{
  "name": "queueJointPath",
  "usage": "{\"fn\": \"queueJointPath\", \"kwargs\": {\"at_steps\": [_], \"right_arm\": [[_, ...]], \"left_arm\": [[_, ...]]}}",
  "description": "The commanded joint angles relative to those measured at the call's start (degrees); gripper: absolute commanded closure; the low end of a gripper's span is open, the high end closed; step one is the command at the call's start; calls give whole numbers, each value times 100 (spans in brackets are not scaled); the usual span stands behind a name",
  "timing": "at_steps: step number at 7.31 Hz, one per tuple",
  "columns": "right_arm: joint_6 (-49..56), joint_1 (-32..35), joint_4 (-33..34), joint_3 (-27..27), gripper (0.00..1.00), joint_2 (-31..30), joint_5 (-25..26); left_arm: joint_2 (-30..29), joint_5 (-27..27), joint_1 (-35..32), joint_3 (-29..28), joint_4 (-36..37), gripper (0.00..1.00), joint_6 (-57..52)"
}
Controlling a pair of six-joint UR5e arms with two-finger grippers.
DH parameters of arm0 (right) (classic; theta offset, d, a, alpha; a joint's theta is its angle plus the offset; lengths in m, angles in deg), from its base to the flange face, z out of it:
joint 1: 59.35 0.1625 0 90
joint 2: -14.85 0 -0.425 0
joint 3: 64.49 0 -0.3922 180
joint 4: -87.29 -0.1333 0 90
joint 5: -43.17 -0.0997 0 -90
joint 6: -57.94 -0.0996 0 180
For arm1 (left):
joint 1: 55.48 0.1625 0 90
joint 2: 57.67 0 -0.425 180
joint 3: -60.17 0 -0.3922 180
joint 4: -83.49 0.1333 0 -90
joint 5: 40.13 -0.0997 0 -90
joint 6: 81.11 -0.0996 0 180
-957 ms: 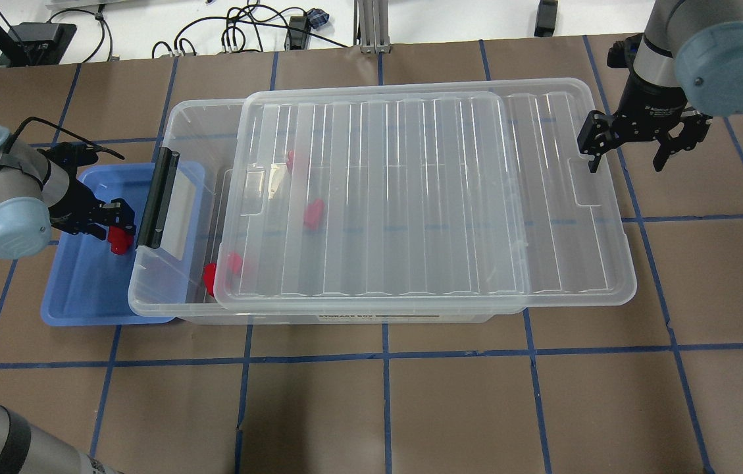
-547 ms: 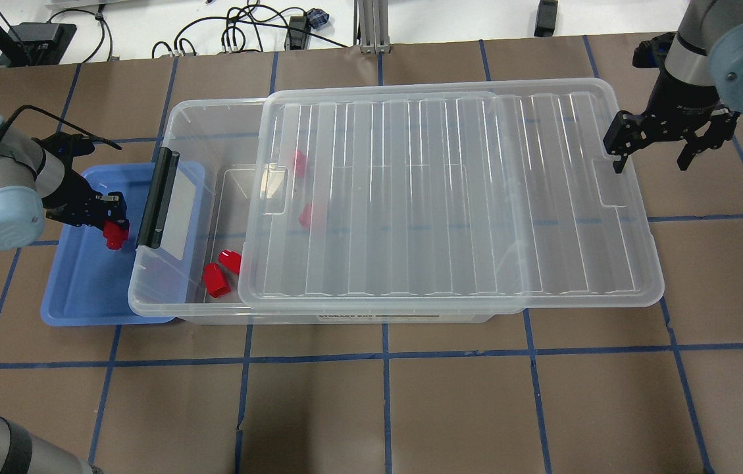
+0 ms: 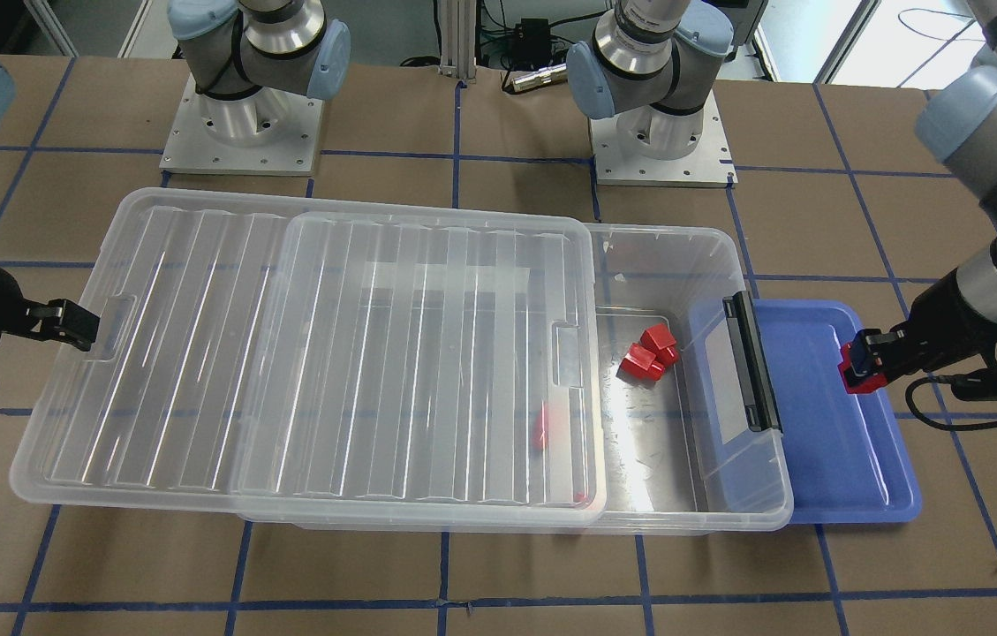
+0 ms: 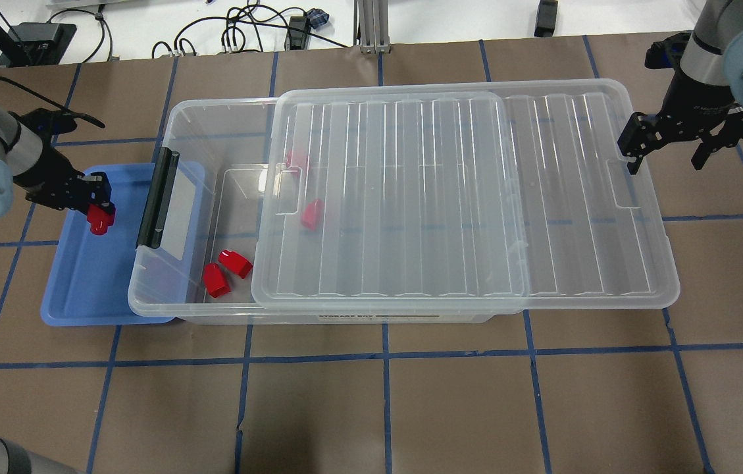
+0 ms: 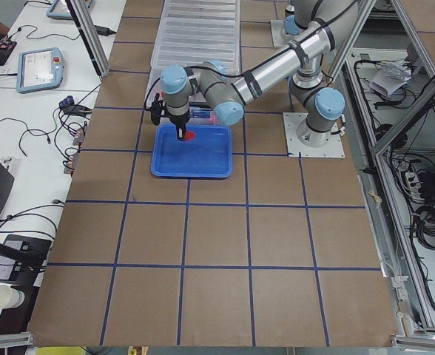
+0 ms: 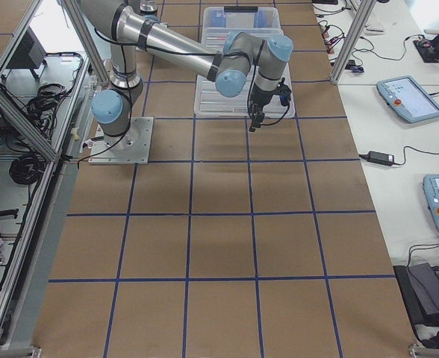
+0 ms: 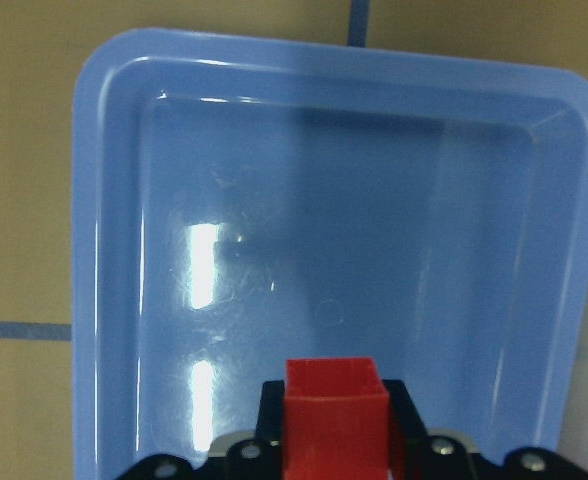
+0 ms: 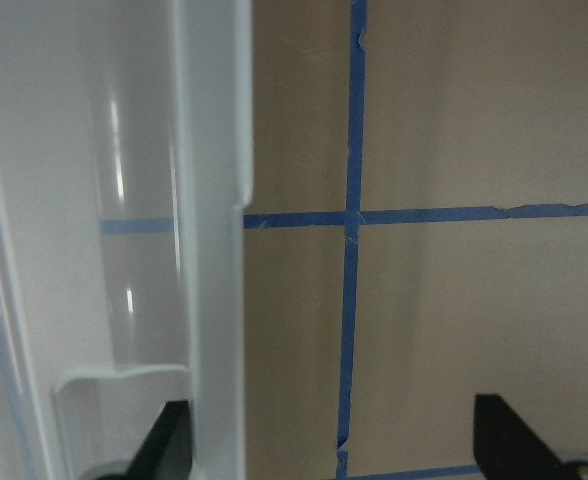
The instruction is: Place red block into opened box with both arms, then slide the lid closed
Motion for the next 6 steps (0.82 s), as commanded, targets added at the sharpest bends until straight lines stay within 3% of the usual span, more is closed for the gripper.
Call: {"fn": "queueJointPath", "kwargs": {"at_steps": [1,4,6], "right_arm": [[93,-101,-4,2,0,-6,4],[348,-233,-13,-15,0,-14,4],[313,-225,-31,-50,0,-58,-22]], "left_arm": [[519,-2,-849,-240,-517,100,1133],[513,-37,-1827,207,-195,100,2392],[381,-37,-1952,707,760,100,2561]]}}
